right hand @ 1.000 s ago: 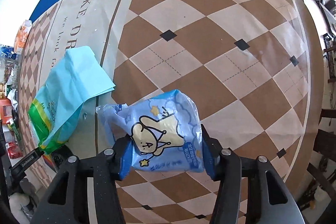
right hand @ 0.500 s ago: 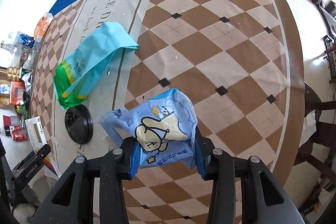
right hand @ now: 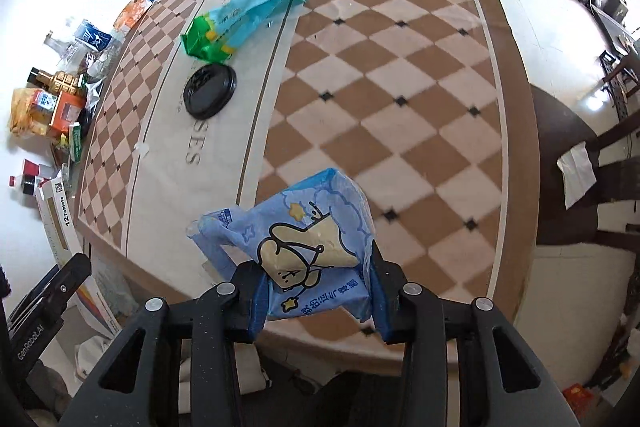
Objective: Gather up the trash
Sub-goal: 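Carry the medicine box and cat packet over the bin and release both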
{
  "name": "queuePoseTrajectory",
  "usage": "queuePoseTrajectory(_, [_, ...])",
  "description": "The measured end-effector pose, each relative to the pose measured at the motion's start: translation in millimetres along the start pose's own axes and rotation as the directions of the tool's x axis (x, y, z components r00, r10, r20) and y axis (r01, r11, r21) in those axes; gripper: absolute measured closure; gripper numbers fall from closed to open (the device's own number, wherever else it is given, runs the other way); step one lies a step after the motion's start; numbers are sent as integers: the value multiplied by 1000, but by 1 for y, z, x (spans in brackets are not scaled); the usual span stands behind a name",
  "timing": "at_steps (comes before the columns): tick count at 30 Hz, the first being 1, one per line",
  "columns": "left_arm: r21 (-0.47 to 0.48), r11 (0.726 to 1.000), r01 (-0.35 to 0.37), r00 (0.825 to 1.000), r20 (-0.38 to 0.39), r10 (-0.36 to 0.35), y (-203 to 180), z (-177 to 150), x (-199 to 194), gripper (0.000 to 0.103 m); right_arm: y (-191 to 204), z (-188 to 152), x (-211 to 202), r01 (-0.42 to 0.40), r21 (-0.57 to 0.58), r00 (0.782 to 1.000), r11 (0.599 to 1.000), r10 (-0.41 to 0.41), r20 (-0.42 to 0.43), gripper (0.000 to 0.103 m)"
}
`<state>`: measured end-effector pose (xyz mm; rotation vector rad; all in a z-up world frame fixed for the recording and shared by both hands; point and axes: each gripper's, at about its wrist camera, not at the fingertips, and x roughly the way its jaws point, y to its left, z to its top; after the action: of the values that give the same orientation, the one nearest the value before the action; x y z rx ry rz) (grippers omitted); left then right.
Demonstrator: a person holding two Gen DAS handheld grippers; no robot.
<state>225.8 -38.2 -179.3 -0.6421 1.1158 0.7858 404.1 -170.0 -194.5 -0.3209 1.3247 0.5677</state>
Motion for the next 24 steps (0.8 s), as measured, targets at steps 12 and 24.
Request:
queuePoseTrajectory(12, [-140,986,94,953,-274,-130,31,-150,96,30,-25,-203,75,-6,-36,971,999,-3,-240,60])
queuePoseTrajectory(24, [-298,951,77,891,-408,-200,63,-185,353,28,-69,-242,334,23,-68,923,997,-48,-383,60])
